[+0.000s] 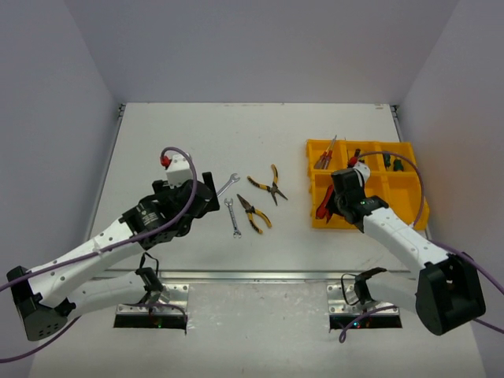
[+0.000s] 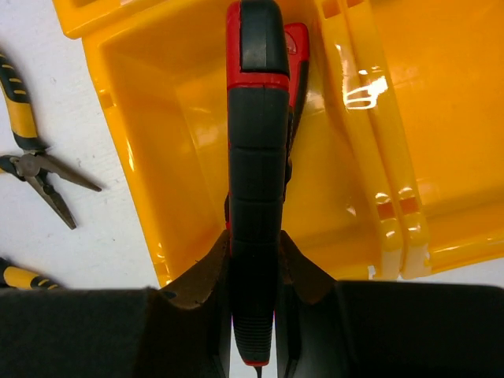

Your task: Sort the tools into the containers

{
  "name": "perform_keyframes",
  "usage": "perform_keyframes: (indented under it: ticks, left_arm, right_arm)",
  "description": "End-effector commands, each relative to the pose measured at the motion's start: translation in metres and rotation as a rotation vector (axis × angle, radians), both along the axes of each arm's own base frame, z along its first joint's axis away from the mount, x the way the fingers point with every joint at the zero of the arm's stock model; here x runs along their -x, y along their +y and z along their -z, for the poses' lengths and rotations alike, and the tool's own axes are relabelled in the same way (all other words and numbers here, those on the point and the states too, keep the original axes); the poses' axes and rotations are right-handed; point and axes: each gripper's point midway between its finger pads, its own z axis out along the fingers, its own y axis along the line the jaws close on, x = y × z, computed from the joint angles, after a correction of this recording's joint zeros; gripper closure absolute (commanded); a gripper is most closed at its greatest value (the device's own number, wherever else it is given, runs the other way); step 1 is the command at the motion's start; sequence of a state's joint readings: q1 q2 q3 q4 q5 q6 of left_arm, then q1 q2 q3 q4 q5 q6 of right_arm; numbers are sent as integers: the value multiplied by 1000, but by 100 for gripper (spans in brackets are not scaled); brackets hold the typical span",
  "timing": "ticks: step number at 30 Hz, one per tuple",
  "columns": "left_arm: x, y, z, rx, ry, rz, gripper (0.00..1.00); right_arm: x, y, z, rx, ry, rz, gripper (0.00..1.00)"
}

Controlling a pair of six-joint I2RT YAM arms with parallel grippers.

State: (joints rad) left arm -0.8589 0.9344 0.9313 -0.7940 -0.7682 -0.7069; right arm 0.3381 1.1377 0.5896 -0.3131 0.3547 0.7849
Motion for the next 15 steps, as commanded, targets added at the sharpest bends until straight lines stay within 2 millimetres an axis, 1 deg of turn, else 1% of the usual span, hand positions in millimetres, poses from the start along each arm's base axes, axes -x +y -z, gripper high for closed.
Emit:
perform_keyframes:
  ticks: [1, 2, 3, 4, 6, 9, 12, 13, 14, 15]
  left_arm:
    - [0, 7, -6, -23, -29, -8, 0]
    - [0, 7, -6, -23, -29, -9, 0]
    - [0, 6, -5, -19, -28, -6, 0]
    - [0, 5, -4, -17, -26, -3, 0]
    - [-1, 3, -3, -16, -23, 1, 0]
    - [-1, 3, -2, -25, -15, 2, 0]
    - [-1, 1, 0, -24, -8, 6, 0]
    - [-1, 1, 0, -22, -7, 7, 0]
    - [-1, 0, 1, -16, -3, 9, 0]
    - [-1, -1, 2, -13, 0, 8, 0]
  right_arm:
    - [-29, 10, -23, -49, -66, 19, 99]
    - [-31, 13, -23, -61, -65, 20, 98]
    - [-32, 16, -24, -79, -71, 19, 92]
    - [-31, 17, -22, -88, -72, 21, 72]
    - [-32, 19, -25, -106, -87, 16, 55]
    - [-33, 20, -30, -110, -102, 5, 43]
    - [-35, 18, -40, -95, -132, -1, 30]
    - [-36, 17, -44, -92, -143, -3, 27]
    - [-37, 17, -52, -92, -159, -10, 20]
    - [-37, 19, -57, -93, -170, -26, 15]
